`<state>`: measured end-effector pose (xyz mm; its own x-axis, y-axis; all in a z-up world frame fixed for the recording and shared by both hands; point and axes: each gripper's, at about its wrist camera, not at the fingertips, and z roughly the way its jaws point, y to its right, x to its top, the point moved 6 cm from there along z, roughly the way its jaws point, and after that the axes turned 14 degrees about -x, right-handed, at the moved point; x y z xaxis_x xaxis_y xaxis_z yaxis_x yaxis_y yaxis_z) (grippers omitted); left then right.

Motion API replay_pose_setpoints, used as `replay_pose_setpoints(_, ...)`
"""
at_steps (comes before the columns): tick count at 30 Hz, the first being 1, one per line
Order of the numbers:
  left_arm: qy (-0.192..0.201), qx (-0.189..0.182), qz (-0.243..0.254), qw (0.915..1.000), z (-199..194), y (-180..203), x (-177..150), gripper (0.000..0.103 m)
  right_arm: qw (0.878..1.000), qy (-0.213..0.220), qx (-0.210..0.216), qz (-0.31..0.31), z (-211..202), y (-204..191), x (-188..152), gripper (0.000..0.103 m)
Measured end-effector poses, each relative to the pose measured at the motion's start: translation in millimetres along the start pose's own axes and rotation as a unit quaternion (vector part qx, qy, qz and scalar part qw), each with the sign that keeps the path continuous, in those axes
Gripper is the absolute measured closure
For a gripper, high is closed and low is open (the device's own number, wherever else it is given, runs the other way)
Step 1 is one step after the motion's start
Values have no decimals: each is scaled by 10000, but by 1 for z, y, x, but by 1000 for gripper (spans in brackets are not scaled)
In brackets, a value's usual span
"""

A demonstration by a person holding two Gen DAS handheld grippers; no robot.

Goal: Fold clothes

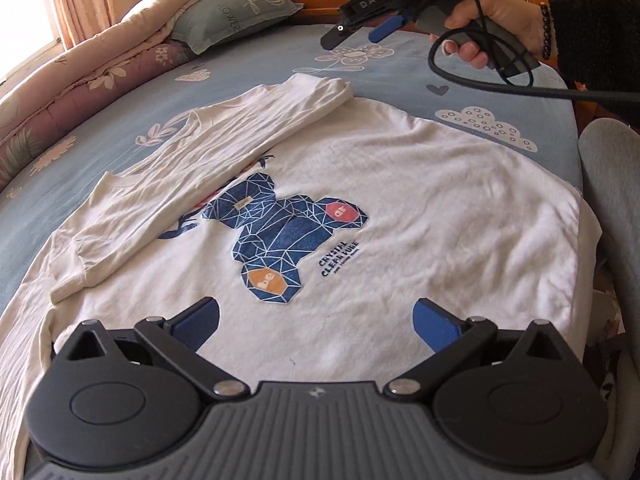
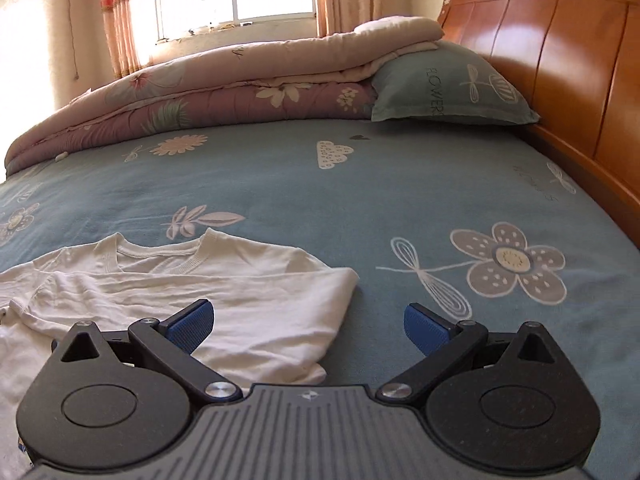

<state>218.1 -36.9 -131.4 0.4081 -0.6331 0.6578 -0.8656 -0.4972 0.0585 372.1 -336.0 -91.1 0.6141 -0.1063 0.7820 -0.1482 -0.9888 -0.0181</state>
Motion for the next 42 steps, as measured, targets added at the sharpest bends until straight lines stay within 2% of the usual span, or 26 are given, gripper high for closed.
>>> replay_pose_setpoints(1, -23, -42, -4, 10000, 4, 1, 1, 1, 9996, -97, 116, 220, 0, 15, -7, 0)
replay_pose_setpoints(3, -63, -116, -19, 9999, 12, 1, 3, 1, 9937, -216, 681, 866, 4, 31, -18, 0)
replay_pose_setpoints(7, -52, -318, -143, 9994, 22, 0, 5, 1, 9737, -233, 1544, 1661, 20, 34, -29, 0)
replay_pose_setpoints(11, 11, -512, -303, 9982, 27, -4, 5, 1, 9699, -321, 1677, 1734, 50, 25, -34, 0)
replay_pose_setpoints(14, 73, -583, -373, 9976, 28, -7, 5, 1, 9597, -371, 2046, 1893, 65, 21, -32, 0)
replay_pose_setpoints(17, 111, -590, -404, 9974, 27, -9, 5, 1, 9515, -461, 2376, 1898, 68, 10, -28, 0)
replay_pose_setpoints(21, 96, -539, -398, 9977, 27, -8, 5, 1, 9518, -672, 2457, 1706, 58, 5, -42, 2)
replay_pose_setpoints(24, 103, -519, -424, 9977, 27, -8, 5, 1, 9521, -647, 2392, 1791, 48, 18, -55, 19)
replay_pose_setpoints(26, 107, -507, -442, 9977, 27, -9, 5, 1, 9487, -665, 2314, 2049, 49, 33, -62, 42)
replay_pose_setpoints(27, 110, -500, -451, 9977, 27, -9, 5, 1, 9436, -704, 2317, 2257, 53, 39, -62, 47)
replay_pose_setpoints(29, 115, -489, -462, 9977, 27, -9, 5, 1, 9311, -791, 2305, 2713, 61, 52, -64, 64)
replay_pose_setpoints(31, 123, -492, -466, 9976, 27, -9, 5, 1, 9254, -791, 2304, 2904, 66, 55, -66, 74)
replay_pose_setpoints(33, 130, -502, -473, 9975, 27, -9, 4, 1, 9219, -752, 2318, 3013, 69, 57, -68, 77)
replay_pose_setpoints(37, 142, -504, -471, 9975, 27, -10, 4, 1, 9263, -598, 2255, 2960, 68, 54, -69, 79)
replay_pose_setpoints(41, 151, -502, -479, 9975, 26, -10, 4, 1, 9220, -511, 2343, 3040, 67, 57, -71, 79)
replay_pose_setpoints(42, 151, -500, -481, 9975, 26, -10, 4, 1, 9247, -510, 2329, 2968, 66, 57, -72, 81)
